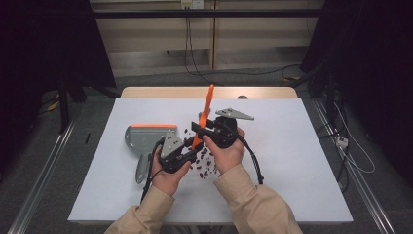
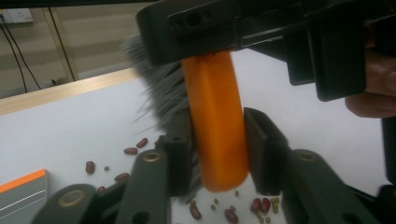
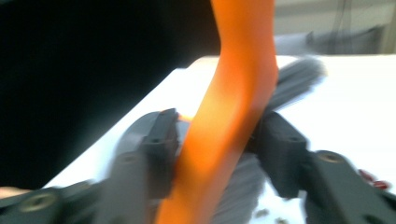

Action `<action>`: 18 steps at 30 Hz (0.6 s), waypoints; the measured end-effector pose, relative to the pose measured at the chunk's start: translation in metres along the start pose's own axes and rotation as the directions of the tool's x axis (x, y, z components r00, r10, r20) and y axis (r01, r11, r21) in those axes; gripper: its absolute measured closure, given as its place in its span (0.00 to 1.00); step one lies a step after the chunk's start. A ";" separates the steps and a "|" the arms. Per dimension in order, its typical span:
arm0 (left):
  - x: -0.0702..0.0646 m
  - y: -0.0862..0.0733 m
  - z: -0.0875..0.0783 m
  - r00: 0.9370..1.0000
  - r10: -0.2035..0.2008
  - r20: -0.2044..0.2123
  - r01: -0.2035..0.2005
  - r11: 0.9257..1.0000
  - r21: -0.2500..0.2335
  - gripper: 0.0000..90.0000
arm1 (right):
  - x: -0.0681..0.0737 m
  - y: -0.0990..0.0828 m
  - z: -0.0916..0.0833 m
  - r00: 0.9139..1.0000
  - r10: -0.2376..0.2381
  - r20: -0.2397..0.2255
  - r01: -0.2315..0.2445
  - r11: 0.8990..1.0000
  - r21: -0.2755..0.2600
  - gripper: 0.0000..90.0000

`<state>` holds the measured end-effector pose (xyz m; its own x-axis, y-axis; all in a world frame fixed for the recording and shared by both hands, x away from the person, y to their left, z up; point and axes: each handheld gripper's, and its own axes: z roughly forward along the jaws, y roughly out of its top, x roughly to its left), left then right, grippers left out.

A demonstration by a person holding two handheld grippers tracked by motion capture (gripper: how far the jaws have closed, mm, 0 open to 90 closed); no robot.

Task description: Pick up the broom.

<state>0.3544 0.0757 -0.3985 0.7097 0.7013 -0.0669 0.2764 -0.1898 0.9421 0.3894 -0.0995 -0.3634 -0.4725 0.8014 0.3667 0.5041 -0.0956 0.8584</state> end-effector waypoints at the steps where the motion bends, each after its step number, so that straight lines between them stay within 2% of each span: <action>1: 0.000 -0.001 0.001 1.000 0.013 -0.008 -0.013 1.000 0.004 0.69 | 0.000 0.000 0.001 1.000 0.005 -0.008 -0.005 1.000 0.008 0.64; 2: 0.002 -0.002 0.003 1.000 0.015 -0.007 -0.015 1.000 0.012 0.67 | 0.001 0.000 0.001 1.000 0.009 -0.009 -0.009 1.000 0.014 0.67; 3: 0.003 -0.003 0.006 1.000 -0.003 0.004 0.003 1.000 0.013 0.62 | 0.000 0.000 0.001 1.000 0.006 -0.017 -0.006 1.000 0.018 0.73; 4: 0.008 -0.003 0.005 1.000 0.005 0.013 -0.005 1.000 0.013 0.61 | -0.002 0.001 0.001 0.999 0.024 -0.031 -0.023 1.000 0.020 0.77; 5: 0.010 -0.004 0.005 1.000 0.000 0.022 0.000 1.000 0.009 0.65 | -0.004 0.002 0.000 0.999 0.018 -0.038 -0.018 1.000 0.017 0.78; 7: 0.014 -0.005 0.004 1.000 -0.019 0.017 0.019 1.000 0.020 0.55 | -0.007 0.004 -0.001 1.000 -0.013 -0.015 0.013 1.000 0.005 0.78; 9: 0.017 -0.004 0.003 0.999 -0.032 0.025 0.032 0.999 0.013 0.45 | -0.012 0.006 -0.003 1.000 -0.018 -0.019 0.018 1.000 0.012 0.78; 13: 0.021 -0.002 -0.002 0.999 -0.041 0.032 0.041 0.999 0.000 0.34 | -0.021 0.009 -0.009 0.999 -0.048 -0.016 0.049 0.998 0.025 0.78; 18: 0.028 0.003 -0.010 0.999 -0.039 0.035 0.039 0.999 0.001 0.26 | -0.030 0.012 -0.019 0.995 -0.104 -0.009 0.104 0.993 0.057 0.78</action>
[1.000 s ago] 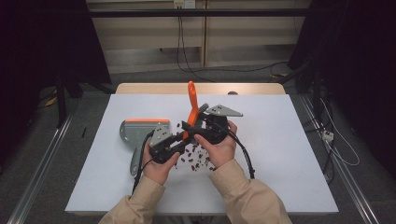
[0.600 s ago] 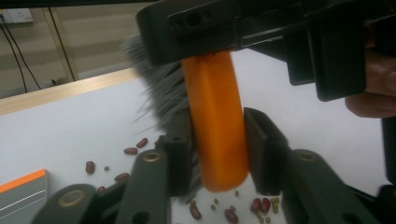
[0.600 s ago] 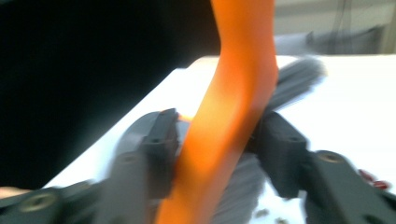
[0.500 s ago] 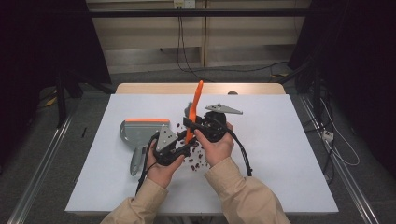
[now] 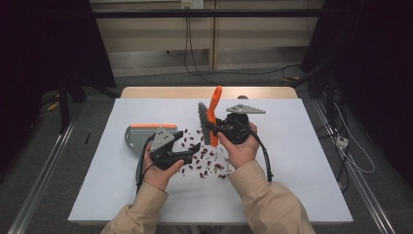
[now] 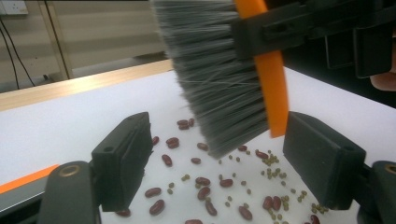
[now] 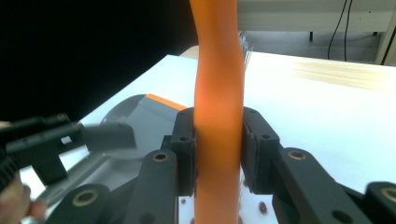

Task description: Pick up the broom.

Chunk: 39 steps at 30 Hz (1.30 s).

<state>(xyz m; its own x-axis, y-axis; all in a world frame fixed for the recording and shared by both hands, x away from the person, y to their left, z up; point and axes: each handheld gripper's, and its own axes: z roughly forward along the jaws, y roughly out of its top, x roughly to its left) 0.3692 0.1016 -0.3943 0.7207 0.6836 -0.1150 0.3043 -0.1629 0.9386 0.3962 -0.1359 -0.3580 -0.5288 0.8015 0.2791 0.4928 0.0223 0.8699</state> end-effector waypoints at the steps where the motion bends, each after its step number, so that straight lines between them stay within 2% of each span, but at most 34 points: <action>1: 0.001 0.001 -0.002 1.000 -0.003 0.006 0.003 1.000 0.001 0.25 | -0.002 0.000 -0.003 1.000 0.000 -0.012 0.000 1.000 0.000 0.78; 3: 0.004 0.003 -0.004 1.000 0.003 0.022 -0.004 1.000 0.011 0.24 | -0.008 0.001 -0.009 1.000 0.004 -0.013 -0.004 1.000 0.005 0.78; 4: 0.004 0.003 -0.005 1.000 0.000 0.016 -0.001 1.000 0.013 0.22 | -0.010 0.001 -0.011 1.000 0.001 -0.018 -0.001 1.000 0.007 0.78; 5: 0.006 0.003 -0.007 0.999 0.000 0.033 -0.001 1.000 0.016 0.19 | -0.013 0.001 -0.014 1.000 -0.002 -0.023 0.002 1.000 0.009 0.78; 9: 0.012 0.004 -0.012 0.999 -0.016 0.044 0.015 1.000 0.012 0.16 | -0.022 0.001 -0.024 1.000 -0.015 -0.011 0.015 0.999 0.035 0.78; 12: 0.018 0.004 -0.016 0.997 -0.028 0.074 0.027 1.000 0.014 0.15 | -0.028 0.000 -0.030 1.000 -0.025 -0.009 0.025 0.998 0.057 0.78; 14: 0.022 0.005 -0.020 0.996 -0.031 0.079 0.030 0.999 0.014 0.13 | -0.031 -0.001 -0.033 1.000 -0.030 -0.002 0.030 0.997 0.068 0.78; 19: 0.033 0.006 -0.034 0.997 -0.019 0.080 0.020 1.000 -0.005 0.08 | -0.039 -0.004 -0.042 1.000 -0.018 -0.011 0.019 0.997 0.077 0.78; 21: 0.037 0.004 -0.039 0.995 -0.023 0.097 0.025 1.000 -0.017 0.06 | -0.042 -0.005 -0.045 1.000 -0.022 -0.003 0.022 0.996 0.089 0.78; 27: 0.051 -0.005 -0.055 0.996 -0.037 0.086 0.037 0.999 -0.009 0.05 | -0.054 -0.007 -0.052 1.000 -0.024 0.019 0.021 0.993 0.119 0.78; 32: 0.058 -0.011 -0.068 0.995 -0.020 0.094 0.021 1.000 -0.007 0.05 | -0.063 -0.009 -0.056 0.999 -0.020 0.038 0.015 0.990 0.139 0.78; 39: 0.068 -0.022 -0.079 0.998 -0.026 0.065 0.025 1.000 0.015 0.05 | -0.072 -0.013 -0.061 0.997 -0.030 0.064 0.019 0.985 0.169 0.78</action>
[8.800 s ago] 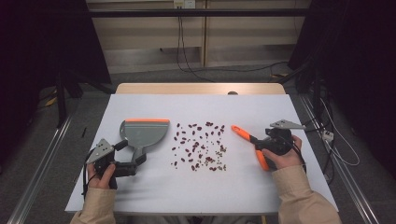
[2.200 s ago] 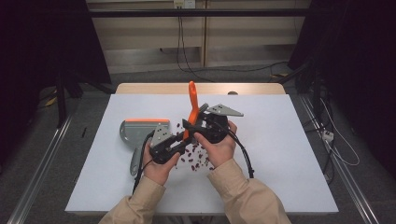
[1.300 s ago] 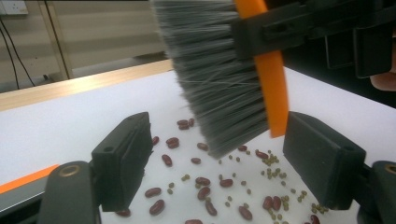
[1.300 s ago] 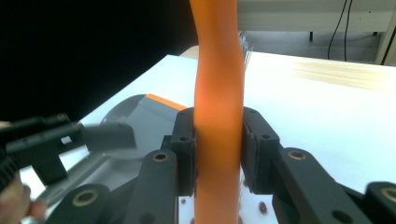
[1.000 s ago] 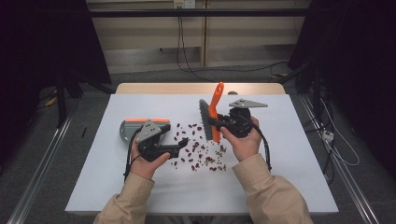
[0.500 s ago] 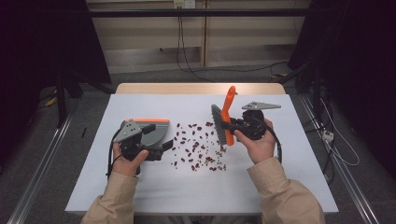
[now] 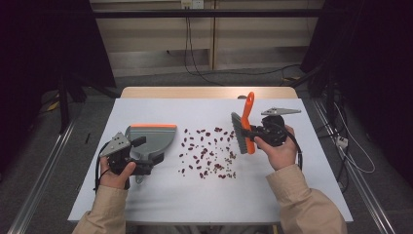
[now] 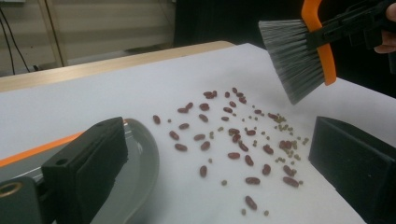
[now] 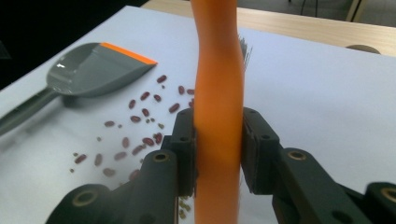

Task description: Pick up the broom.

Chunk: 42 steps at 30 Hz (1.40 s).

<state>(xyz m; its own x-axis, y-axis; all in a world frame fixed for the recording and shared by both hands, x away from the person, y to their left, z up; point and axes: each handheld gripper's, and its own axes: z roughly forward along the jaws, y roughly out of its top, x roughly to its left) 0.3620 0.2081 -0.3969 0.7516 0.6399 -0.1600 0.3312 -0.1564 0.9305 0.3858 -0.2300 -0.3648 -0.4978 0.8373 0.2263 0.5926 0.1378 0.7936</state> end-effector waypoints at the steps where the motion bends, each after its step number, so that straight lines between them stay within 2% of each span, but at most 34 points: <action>1: 0.001 -0.001 -0.001 1.000 -0.002 -0.004 0.002 1.000 0.002 0.05 | -0.001 -0.001 0.000 1.000 -0.003 0.005 0.003 1.000 0.006 0.78; 14: 0.011 -0.010 -0.013 1.000 -0.004 -0.025 0.004 1.000 0.004 0.05 | -0.024 -0.010 -0.011 0.999 0.028 0.040 -0.032 0.994 0.103 0.78; 18: 0.013 -0.014 -0.017 1.000 -0.005 -0.029 0.005 1.000 0.000 0.05 | -0.029 -0.008 -0.014 0.999 0.020 0.042 -0.026 0.992 0.127 0.78; 20: 0.013 -0.015 -0.019 1.000 -0.001 -0.030 0.001 1.000 0.005 0.05 | -0.030 -0.008 -0.013 0.998 0.003 0.057 -0.011 0.990 0.140 0.78; 23: 0.012 -0.018 -0.020 0.999 -0.002 -0.032 0.002 1.000 0.003 0.05 | -0.032 -0.009 -0.006 0.997 0.002 0.072 -0.013 0.987 0.157 0.77; 28: 0.014 -0.023 -0.022 0.999 -0.010 -0.034 0.010 1.000 0.006 0.05 | -0.034 -0.010 0.008 0.996 0.007 0.093 -0.020 0.989 0.143 0.78; 34: 0.015 -0.025 -0.020 1.000 -0.010 -0.028 0.011 1.000 0.010 0.05 | -0.035 -0.009 0.028 0.992 -0.030 0.124 0.011 0.988 0.151 0.78; 42: 0.015 -0.026 -0.018 0.999 -0.011 -0.030 0.011 1.000 0.016 0.05 | -0.036 -0.009 0.046 0.988 -0.054 0.147 0.030 0.987 0.160 0.78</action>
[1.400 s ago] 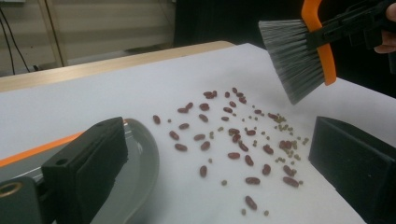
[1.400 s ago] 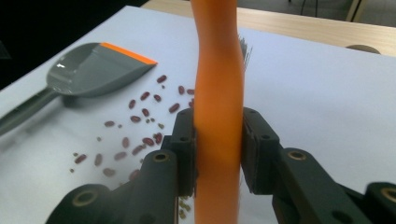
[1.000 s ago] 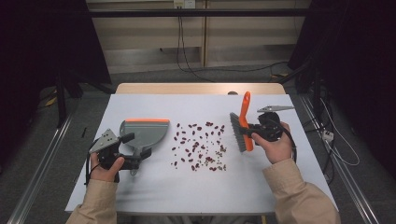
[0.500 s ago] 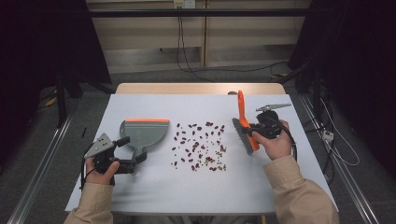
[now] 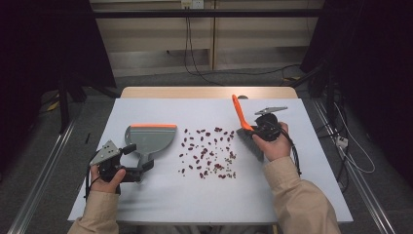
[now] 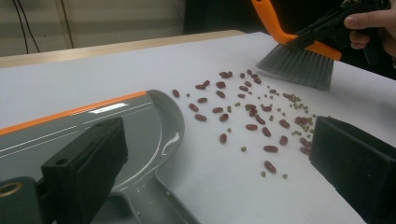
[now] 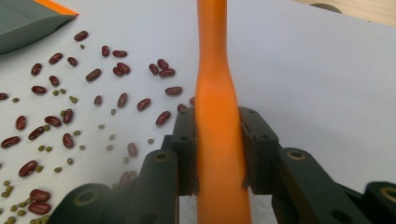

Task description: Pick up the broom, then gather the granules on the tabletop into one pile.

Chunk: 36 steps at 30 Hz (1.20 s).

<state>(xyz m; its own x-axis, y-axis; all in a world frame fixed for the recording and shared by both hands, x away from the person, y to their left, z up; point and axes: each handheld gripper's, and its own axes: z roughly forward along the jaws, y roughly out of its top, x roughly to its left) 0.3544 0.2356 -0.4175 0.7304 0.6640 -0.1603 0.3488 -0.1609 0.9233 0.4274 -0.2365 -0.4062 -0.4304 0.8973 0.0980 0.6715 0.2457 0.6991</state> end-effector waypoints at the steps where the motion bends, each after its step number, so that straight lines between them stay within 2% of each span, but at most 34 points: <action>1: 0.000 0.000 0.000 1.000 0.000 0.001 0.000 1.000 0.000 0.05 | 0.000 0.000 0.002 1.000 0.001 0.003 -0.001 1.000 0.004 0.78; 5: 0.001 0.000 0.001 1.000 0.001 0.001 -0.001 1.000 0.002 0.05 | 0.000 -0.001 0.006 1.000 -0.008 0.024 0.008 1.000 0.003 0.78; 10: 0.002 -0.001 0.001 1.000 -0.004 0.000 0.004 1.000 0.003 0.05 | 0.001 -0.001 0.007 1.000 -0.006 0.021 0.006 1.000 0.000 0.76; 14: 0.002 -0.001 0.002 1.000 -0.009 0.001 0.009 1.000 -0.001 0.05 | 0.001 -0.002 0.002 1.000 -0.002 0.020 0.002 1.000 -0.023 0.64; 15: 0.002 -0.001 0.002 1.000 -0.003 0.004 0.003 1.000 0.002 0.05 | 0.002 -0.002 0.000 1.000 -0.004 0.004 0.004 1.000 -0.023 0.65; 21: 0.002 -0.001 0.003 1.000 -0.003 0.003 0.003 1.000 0.004 0.05 | 0.008 -0.011 -0.010 0.999 -0.041 0.027 0.041 0.999 -0.001 0.60; 25: 0.002 -0.001 0.002 1.000 -0.001 -0.001 0.001 1.000 0.003 0.05 | 0.006 -0.018 -0.012 0.999 -0.028 0.038 0.027 0.999 0.022 0.61; 29: 0.002 -0.001 0.002 1.000 -0.006 -0.003 0.006 1.000 0.000 0.05 | 0.003 -0.021 -0.014 1.000 -0.020 0.008 0.020 1.000 0.022 0.69; 31: 0.002 -0.001 0.001 1.000 -0.003 -0.003 0.003 1.000 0.000 0.05 | 0.003 -0.020 -0.014 0.999 -0.030 0.019 0.030 0.999 0.025 0.71; 33: 0.002 -0.001 0.001 1.000 -0.005 -0.003 0.005 1.000 0.002 0.05 | 0.002 -0.020 -0.013 1.000 -0.019 0.018 0.019 1.000 0.016 0.75; 36: 0.003 -0.001 0.001 1.000 -0.005 -0.002 0.005 1.000 0.002 0.05 | 0.002 -0.021 -0.009 1.000 -0.004 0.019 0.003 0.999 0.034 0.77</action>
<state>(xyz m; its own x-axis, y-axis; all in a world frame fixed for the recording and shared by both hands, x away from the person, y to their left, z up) 0.3569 0.2371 -0.4197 0.7274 0.6664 -0.1638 0.3536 -0.1594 0.9217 0.4072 -0.2433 -0.4141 -0.4218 0.9030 0.0819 0.6903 0.2612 0.6748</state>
